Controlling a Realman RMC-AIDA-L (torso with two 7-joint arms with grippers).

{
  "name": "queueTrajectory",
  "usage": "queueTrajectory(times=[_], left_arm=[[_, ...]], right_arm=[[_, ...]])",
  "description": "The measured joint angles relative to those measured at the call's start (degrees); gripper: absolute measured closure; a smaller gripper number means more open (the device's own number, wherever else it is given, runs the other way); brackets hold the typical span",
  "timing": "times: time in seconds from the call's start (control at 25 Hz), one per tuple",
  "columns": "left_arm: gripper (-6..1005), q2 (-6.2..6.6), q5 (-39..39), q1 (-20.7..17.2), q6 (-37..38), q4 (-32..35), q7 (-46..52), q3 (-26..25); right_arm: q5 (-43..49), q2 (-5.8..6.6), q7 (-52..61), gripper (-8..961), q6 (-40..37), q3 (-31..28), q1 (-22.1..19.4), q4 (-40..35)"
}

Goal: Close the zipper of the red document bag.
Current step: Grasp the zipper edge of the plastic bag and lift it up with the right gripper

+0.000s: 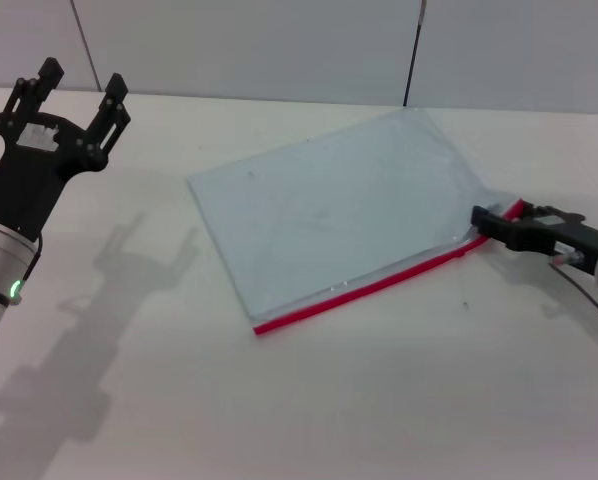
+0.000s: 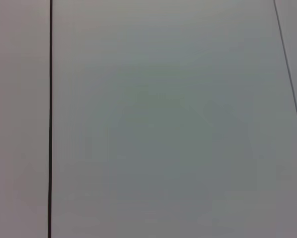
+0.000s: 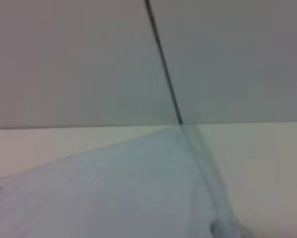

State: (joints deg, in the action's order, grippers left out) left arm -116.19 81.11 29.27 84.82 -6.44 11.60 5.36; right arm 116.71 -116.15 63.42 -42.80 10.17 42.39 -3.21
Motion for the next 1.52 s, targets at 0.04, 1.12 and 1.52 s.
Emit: queueTrajectory(times=[0.04,1.12,1.52], left_arm=[[242,0.0,0.0,0.02,0.0,-0.01,0.0,-0.02],[243,0.0,-0.27,0.35,0.0,-0.15,0.0,0.08],[243,0.0,-0.18,0.35,0.0,-0.15,0.0,0.36]], right_arm=[[0.01,-0.02,0.0,312,0.0,0.21,0.26,0.18],[0.0,-0.13,2.24,748,1.28,6.52,3.25,2.17],[-0.13,-0.04,2.17,845,-5.2,7.07,2.81,1.46]])
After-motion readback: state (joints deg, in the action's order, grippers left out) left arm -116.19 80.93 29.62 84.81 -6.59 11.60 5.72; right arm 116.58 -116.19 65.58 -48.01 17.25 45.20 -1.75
